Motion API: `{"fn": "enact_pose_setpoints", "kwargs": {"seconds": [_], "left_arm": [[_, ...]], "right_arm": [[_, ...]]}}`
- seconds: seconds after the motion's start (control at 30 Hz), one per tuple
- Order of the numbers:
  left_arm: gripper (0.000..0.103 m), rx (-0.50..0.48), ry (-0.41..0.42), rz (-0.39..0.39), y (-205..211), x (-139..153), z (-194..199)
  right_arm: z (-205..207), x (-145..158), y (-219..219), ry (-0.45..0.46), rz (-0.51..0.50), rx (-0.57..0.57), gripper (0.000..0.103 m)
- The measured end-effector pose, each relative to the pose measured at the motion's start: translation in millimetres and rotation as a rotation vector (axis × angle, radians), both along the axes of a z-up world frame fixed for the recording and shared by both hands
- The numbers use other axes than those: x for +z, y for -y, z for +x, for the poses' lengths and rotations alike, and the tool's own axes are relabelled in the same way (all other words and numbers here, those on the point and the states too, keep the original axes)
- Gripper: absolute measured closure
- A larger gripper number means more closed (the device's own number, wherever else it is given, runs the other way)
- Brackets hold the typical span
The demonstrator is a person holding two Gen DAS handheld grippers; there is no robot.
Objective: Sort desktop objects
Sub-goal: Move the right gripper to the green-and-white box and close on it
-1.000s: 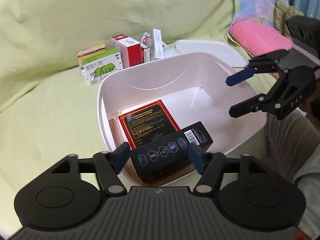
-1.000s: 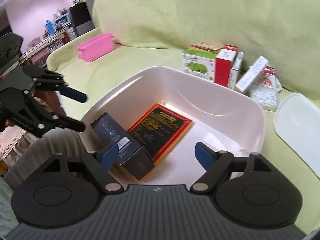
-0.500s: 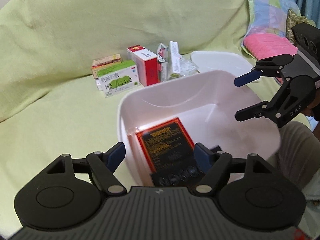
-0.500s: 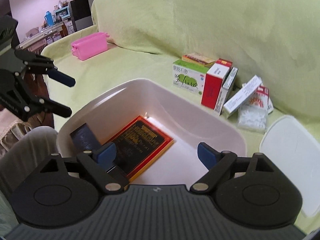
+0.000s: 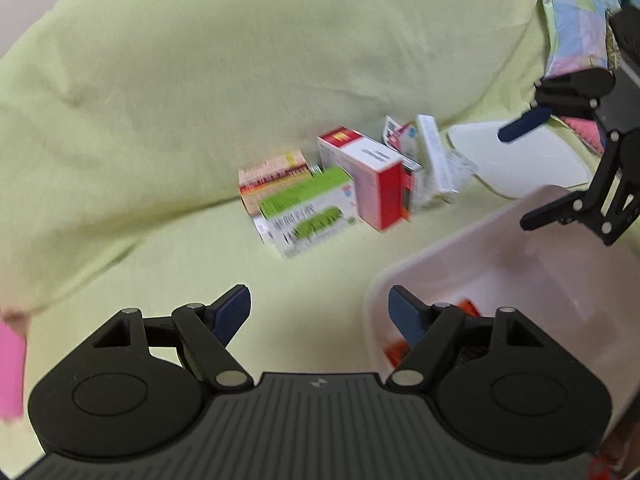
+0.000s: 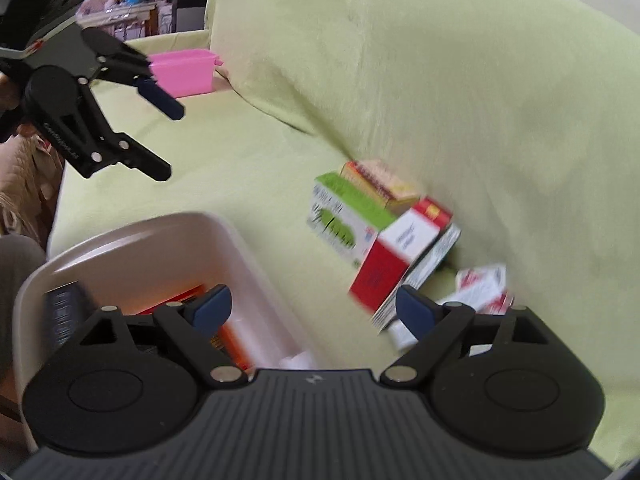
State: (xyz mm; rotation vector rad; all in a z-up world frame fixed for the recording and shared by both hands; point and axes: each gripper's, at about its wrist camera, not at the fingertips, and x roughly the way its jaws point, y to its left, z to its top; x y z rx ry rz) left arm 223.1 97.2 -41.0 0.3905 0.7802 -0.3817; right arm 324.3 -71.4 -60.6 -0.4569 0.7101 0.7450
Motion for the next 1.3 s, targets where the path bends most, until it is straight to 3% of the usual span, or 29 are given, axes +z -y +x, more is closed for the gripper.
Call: {"fn": "enact_pose_setpoints", "kwargs": {"seconds": [0.17, 0.43, 0.6, 0.83, 0.93, 1.0, 1.1, 1.13, 1.3], "left_arm": [[0.026, -0.058, 0.018, 0.037, -4.1, -18.7, 53.7], [0.026, -0.122, -0.024, 0.093, -1.6, -70.3, 124.5], [0.026, -0.168, -0.027, 0.116, -0.9, -92.3, 154.6], [0.026, -0.229, -0.03, 0.078, 0.1, -108.2, 183.5], [0.026, -0.256, -0.039, 0.074, 1.5, -114.8, 189.5], [0.026, -0.27, -0.045, 0.077, 2.4, -119.4, 191.0], [0.034, -0.284, -0.044, 0.084, 3.7, -124.2, 187.9], [0.042, -0.288, -0.042, 0.086, 4.1, -125.2, 185.8], [0.044, -0.302, -0.036, 0.092, 5.7, -128.9, 175.3]], "right_arm": [[49.2, -9.9, -25.2, 0.037, -0.08, 0.076, 0.016], [112.3, -45.2, -75.1, 0.056, -0.24, 0.23, 0.016], [136.9, -69.1, -93.4, 0.03, -0.32, 0.287, 0.016], [145.8, -99.8, -109.5, 0.021, -0.47, 0.409, 0.02], [149.5, -107.6, -113.6, 0.004, -0.517, 0.432, 0.027], [149.5, -107.7, -112.2, -0.007, -0.51, 0.422, 0.042], [148.7, -106.3, -108.9, -0.02, -0.489, 0.402, 0.056], [148.4, -105.8, -107.8, -0.025, -0.482, 0.396, 0.057], [145.0, -102.7, -102.3, -0.043, -0.448, 0.364, 0.063]]}}
